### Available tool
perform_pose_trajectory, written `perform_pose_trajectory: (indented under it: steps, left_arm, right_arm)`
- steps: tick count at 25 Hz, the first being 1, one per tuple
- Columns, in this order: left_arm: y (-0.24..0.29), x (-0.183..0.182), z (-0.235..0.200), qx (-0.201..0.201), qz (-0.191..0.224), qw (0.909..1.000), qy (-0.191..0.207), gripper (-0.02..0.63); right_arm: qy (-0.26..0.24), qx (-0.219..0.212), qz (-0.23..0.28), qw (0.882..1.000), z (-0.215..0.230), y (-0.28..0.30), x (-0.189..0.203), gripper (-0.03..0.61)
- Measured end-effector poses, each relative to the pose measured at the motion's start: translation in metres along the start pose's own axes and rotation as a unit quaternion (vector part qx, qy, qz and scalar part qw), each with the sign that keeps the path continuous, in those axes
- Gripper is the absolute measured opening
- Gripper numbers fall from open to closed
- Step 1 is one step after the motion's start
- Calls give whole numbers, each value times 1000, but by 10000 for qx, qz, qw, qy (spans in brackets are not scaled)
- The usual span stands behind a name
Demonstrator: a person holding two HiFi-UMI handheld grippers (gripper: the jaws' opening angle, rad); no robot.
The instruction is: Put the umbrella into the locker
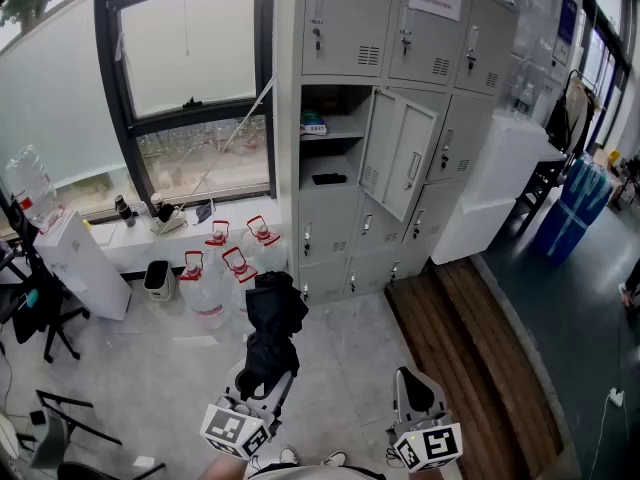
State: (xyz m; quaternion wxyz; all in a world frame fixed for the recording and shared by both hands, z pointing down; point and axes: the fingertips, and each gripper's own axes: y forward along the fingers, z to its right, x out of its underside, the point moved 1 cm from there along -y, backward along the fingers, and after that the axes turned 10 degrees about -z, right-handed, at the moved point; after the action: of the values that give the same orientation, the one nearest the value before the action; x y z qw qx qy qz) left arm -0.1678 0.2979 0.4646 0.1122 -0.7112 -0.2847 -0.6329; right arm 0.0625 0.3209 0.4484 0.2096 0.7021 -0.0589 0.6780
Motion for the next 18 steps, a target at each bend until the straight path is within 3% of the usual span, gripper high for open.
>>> perform_pose_trajectory:
  steps: [8,18]
  left_arm:
    - [3,4,8,-81,-21,10000,-34,236]
    - [25,9,37,-151,-56,9998,89,236]
  right_arm:
    - [252,-135,268,9992,12,-7,-2,16]
    - [215,-264,157,9993,46,-16,18,17]
